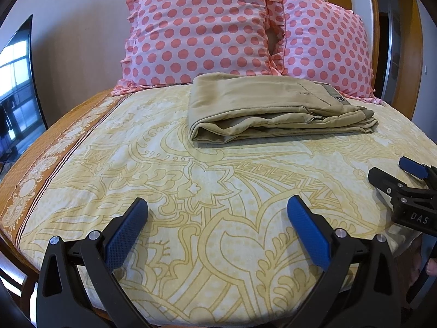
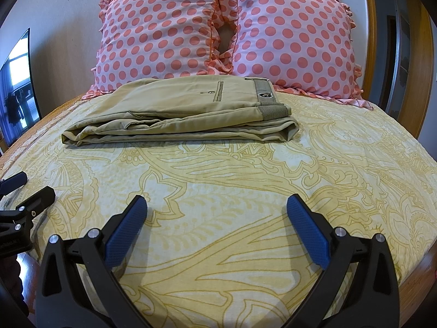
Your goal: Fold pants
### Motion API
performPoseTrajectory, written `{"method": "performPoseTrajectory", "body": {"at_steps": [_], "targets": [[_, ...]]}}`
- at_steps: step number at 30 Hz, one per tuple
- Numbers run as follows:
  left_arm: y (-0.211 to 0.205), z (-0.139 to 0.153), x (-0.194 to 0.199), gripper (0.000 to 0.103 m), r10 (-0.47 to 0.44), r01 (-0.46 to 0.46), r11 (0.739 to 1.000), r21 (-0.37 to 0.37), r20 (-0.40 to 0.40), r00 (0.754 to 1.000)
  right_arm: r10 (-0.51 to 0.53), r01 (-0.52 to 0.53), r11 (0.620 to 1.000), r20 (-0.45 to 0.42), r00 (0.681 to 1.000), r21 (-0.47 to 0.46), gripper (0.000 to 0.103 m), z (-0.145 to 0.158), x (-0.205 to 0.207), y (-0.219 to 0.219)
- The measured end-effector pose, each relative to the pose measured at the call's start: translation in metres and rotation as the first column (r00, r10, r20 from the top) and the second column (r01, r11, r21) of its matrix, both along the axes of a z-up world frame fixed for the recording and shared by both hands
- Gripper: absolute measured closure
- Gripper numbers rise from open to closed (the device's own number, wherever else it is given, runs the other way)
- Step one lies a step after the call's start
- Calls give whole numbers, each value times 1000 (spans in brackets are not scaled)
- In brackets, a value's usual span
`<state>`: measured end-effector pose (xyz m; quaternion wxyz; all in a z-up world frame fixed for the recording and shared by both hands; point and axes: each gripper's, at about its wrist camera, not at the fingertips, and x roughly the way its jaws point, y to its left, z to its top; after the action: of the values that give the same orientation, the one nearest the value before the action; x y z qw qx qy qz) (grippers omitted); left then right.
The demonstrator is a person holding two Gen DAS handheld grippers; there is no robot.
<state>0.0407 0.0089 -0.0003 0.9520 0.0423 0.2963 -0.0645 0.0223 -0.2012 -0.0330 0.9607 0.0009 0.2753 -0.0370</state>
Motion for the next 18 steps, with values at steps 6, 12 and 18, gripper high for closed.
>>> {"method": "performPoseTrajectory", "body": {"at_steps": [6,12,18], "targets": [[0,0,1,1,1,-1,1000,1,-1,1000,-1,1,1000,1,1000,0,2,0,0,0],[1,0,1,1,0,0,1000,0,0,1000,-1,1,1000,1,1000,0,2,0,0,0],[3,0,1,1,-2,2,1000,1,0,1000,-1,1,1000,2,1000,0,2,0,0,0]]}}
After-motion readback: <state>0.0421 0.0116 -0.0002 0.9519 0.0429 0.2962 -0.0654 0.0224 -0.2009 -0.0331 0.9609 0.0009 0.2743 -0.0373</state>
